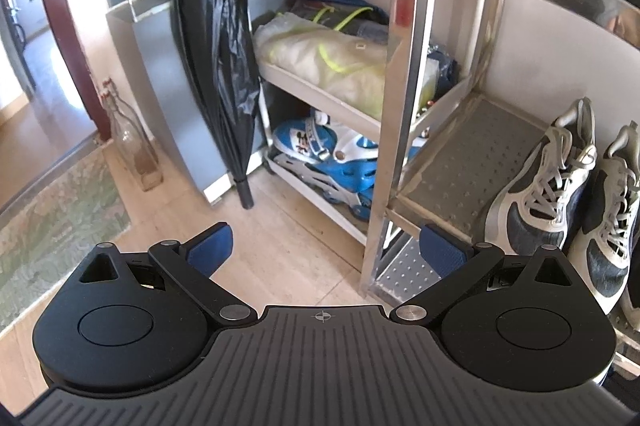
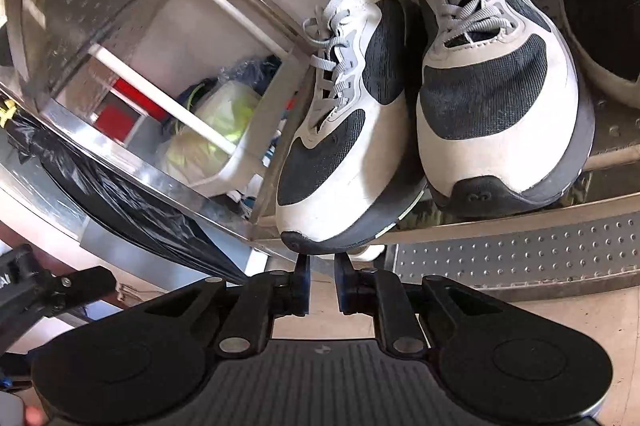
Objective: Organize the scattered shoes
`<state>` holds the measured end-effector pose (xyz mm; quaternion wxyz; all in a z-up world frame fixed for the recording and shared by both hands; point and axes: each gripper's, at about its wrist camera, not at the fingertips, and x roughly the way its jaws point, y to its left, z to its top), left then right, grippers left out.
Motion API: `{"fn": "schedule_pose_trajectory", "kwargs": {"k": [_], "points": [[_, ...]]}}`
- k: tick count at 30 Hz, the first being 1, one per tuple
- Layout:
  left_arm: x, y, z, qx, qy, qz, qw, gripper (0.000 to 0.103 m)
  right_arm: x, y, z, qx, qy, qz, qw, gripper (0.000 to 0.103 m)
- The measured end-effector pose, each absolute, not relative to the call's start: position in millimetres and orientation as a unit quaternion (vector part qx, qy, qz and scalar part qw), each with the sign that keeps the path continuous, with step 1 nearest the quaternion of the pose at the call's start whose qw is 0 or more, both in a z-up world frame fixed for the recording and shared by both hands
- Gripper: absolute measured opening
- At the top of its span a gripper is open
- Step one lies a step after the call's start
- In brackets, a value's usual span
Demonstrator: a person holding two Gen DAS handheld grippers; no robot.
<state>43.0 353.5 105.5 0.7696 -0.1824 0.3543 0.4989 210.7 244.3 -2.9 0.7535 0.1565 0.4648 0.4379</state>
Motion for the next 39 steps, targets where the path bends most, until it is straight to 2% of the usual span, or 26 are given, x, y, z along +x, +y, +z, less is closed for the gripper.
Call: {"fn": "schedule_pose_trajectory", "kwargs": {"k": [2, 7, 11, 12, 14, 16, 18, 21, 28, 39], "points": [[45.1, 351.6, 104.3, -0.179, 0.36, 0.493, 0.771, 0.102, 211.9, 243.4, -2.8, 0.149, 0.46, 0.439, 0.757, 0.019], [52.2, 343.7, 100.0, -0.167, 0.379, 0.473, 0.778, 0.102, 215.9, 228.5, 0.8, 0.134, 0.453, 0.448, 0.759, 0.035], [59.0, 332.5, 98.5, -0.161, 0.391, 0.453, 0.785, 0.102, 204.2, 195.4, 21.1, 0.098, 0.441, 0.456, 0.767, 0.04], [60.6, 327.9, 99.5, -0.162, 0.39, 0.448, 0.788, 0.102, 200.0, 185.3, 26.6, 0.083, 0.436, 0.454, 0.773, 0.047], [63.9, 316.8, 103.0, -0.166, 0.384, 0.438, 0.796, 0.102, 190.6, 151.8, 39.7, 0.062, 0.431, 0.435, 0.788, 0.051], [68.0, 306.0, 106.0, -0.168, 0.38, 0.425, 0.804, 0.102, 184.7, 119.9, 49.1, 0.054, 0.434, 0.411, 0.8, 0.064], [72.4, 293.2, 108.2, -0.163, 0.378, 0.412, 0.813, 0.102, 179.4, 82.7, 57.8, 0.069, 0.434, 0.382, 0.813, 0.067], [81.0, 268.8, 110.7, -0.153, 0.377, 0.39, 0.827, 0.102, 166.0, 25.6, 67.3, 0.123, 0.434, 0.335, 0.828, 0.078], [87.6, 229.8, 109.2, -0.172, 0.396, 0.336, 0.837, 0.102, 127.4, -76.7, 92.2, 0.212, 0.43, 0.26, 0.838, 0.082], [81.8, 184.0, 124.6, -0.164, 0.392, 0.286, 0.859, 0.102, 92.4, -145.1, 149.0, 0.259, 0.37, 0.242, 0.859, 0.087]]}}
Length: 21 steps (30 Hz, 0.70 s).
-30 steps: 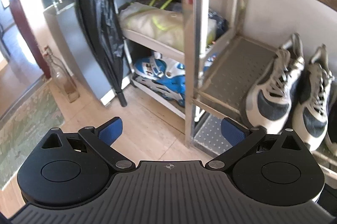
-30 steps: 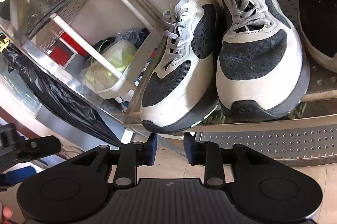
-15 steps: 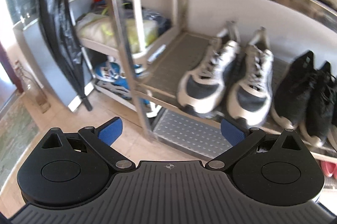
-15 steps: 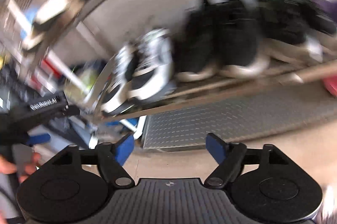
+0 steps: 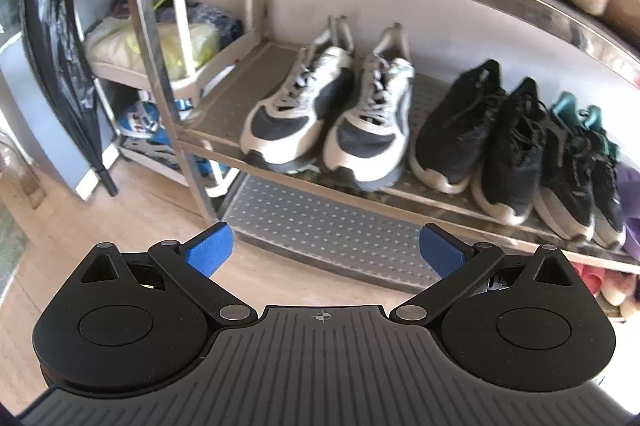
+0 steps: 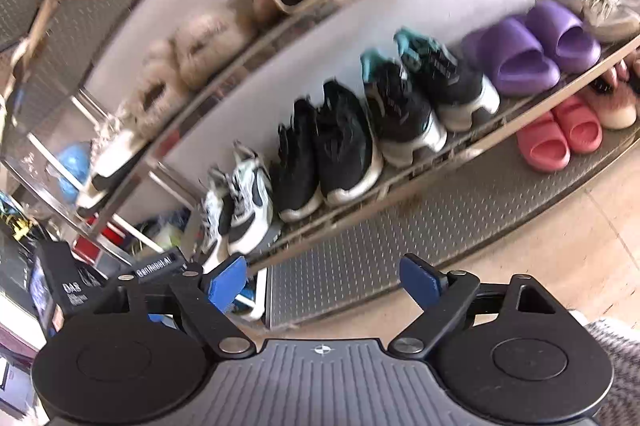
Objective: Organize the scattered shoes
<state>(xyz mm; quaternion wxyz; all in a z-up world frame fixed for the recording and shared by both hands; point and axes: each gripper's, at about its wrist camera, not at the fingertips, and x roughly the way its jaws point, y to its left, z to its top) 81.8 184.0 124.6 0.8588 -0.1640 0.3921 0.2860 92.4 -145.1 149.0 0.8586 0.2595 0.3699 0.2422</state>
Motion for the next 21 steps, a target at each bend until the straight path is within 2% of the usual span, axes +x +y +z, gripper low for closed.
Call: {"fn": "schedule_pose_trajectory", "kwargs": {"k": [11, 19, 21], "points": [[100.9, 158.3, 117.5, -0.151, 0.407, 0.261, 0.862, 0.102, 79.3, -213.8, 165.9, 0.329, 0.357, 0.235, 0.842, 0.092], [116.8, 135.2, 104.3, -0.12, 0.431, 0.231, 0.864, 0.102, 79.2, -260.0, 125.7, 0.363, 0.323, 0.139, 0.863, 0.091], [120.3, 128.4, 100.8, -0.105, 0.438, 0.225, 0.864, 0.102, 76.4, -255.6, 131.7, 0.335, 0.29, 0.129, 0.887, 0.091]]}}
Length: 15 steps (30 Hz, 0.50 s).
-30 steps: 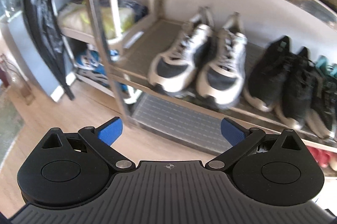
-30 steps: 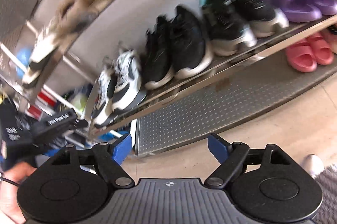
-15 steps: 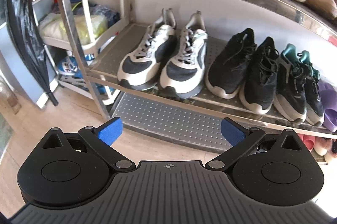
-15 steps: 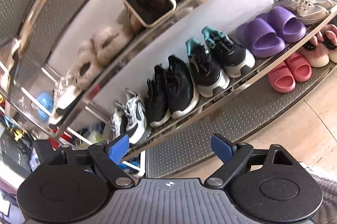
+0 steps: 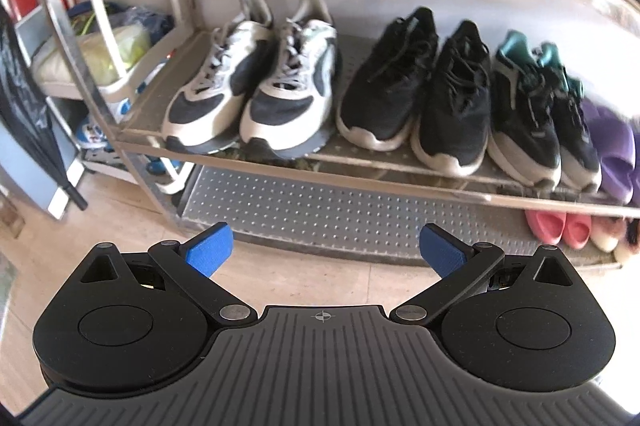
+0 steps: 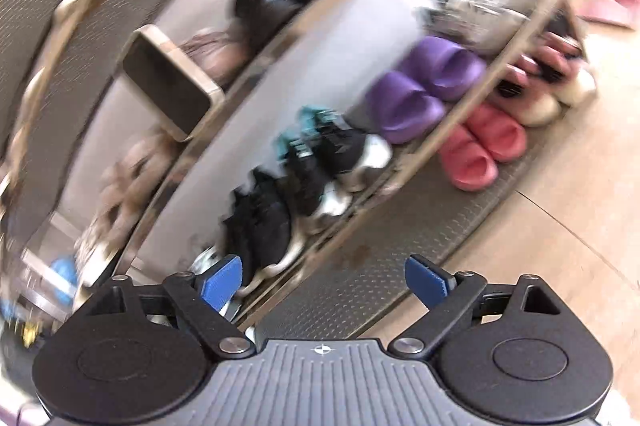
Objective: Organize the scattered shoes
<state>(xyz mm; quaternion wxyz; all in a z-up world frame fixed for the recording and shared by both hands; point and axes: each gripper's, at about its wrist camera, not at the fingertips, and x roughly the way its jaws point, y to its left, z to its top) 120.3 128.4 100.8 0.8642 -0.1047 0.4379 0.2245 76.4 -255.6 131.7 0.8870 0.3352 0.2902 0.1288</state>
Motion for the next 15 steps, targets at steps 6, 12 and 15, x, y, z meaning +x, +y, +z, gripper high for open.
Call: {"fn": "schedule_pose_trajectory", "kwargs": {"k": [6, 12, 15], "points": [[106.3, 100.2, 104.1, -0.06, 0.436, 0.176, 0.88, 0.102, 79.6, -241.0, 140.6, 0.245, 0.29, 0.131, 0.916, 0.091], [43.9, 86.2, 127.2, -0.047, 0.434, 0.139, 0.889, 0.102, 61.7, -245.8, 203.0, 0.177, 0.293, 0.167, 0.925, 0.09], [23.6, 81.9, 141.9, -0.037, 0.438, 0.138, 0.888, 0.102, 36.8, -251.2, 269.8, 0.052, 0.254, 0.159, 0.953, 0.092]]}}
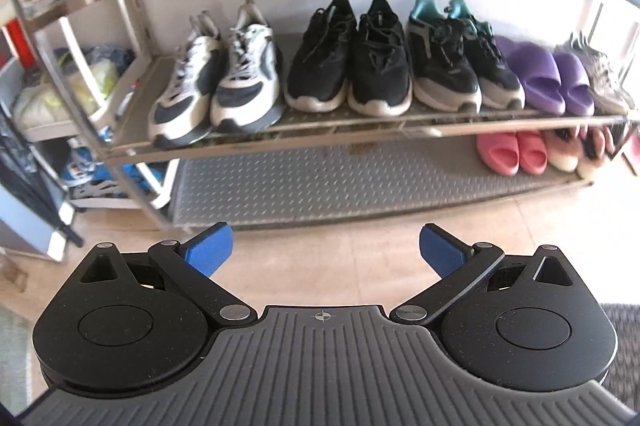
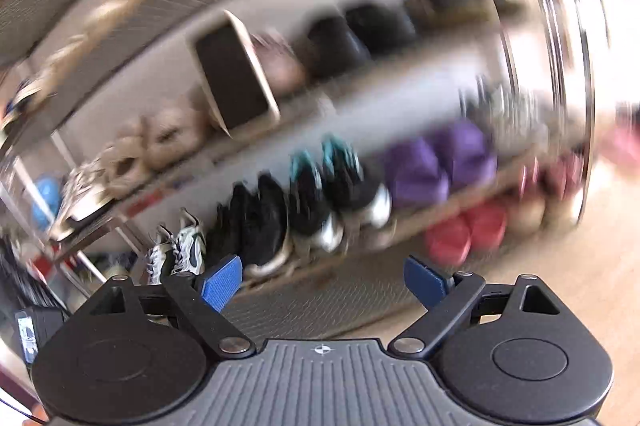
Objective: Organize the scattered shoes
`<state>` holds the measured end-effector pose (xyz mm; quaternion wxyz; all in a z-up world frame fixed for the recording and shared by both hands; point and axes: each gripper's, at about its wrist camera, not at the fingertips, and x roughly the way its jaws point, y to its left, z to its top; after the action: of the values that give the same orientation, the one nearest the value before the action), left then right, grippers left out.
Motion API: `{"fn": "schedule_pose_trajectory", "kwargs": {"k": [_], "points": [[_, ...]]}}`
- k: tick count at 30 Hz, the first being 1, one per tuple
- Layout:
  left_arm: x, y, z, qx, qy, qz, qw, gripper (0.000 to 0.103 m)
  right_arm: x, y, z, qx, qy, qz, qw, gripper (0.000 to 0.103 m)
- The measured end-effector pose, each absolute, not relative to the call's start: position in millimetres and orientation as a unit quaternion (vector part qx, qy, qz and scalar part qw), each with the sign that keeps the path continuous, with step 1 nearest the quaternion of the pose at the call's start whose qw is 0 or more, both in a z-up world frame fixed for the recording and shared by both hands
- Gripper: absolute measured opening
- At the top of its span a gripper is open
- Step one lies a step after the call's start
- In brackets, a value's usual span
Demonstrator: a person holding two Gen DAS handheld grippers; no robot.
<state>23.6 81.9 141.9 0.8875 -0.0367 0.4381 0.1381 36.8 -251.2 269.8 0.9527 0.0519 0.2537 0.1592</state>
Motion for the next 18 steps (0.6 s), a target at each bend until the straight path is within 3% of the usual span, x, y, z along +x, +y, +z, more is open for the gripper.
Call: {"fn": "schedule_pose_trajectory", "kwargs": {"k": [3, 6, 12, 18], "points": [[-3.1, 76.1, 160.3, -0.024, 0.433, 0.133, 0.891, 0.102, 1.5, -257.4, 313.1, -0.078, 0.211, 0.131, 0.966, 0.1], [-29.3, 68.0, 170.8, -0.015, 0.425, 0.13, 0.896, 0.102, -21.8, -264.7, 316.7, -0.113, 0.183, 0.124, 0.969, 0.102], [-52.7, 55.7, 153.9, -0.011, 0.408, 0.14, 0.902, 0.102, -8.5, -265.2, 236.6, 0.005, 0.236, 0.159, 0.959, 0.101], [-59.1, 47.9, 140.4, -0.015, 0.399, 0.143, 0.906, 0.102, 13.5, -244.6, 175.8, -0.037, 0.256, 0.157, 0.953, 0.1]]}}
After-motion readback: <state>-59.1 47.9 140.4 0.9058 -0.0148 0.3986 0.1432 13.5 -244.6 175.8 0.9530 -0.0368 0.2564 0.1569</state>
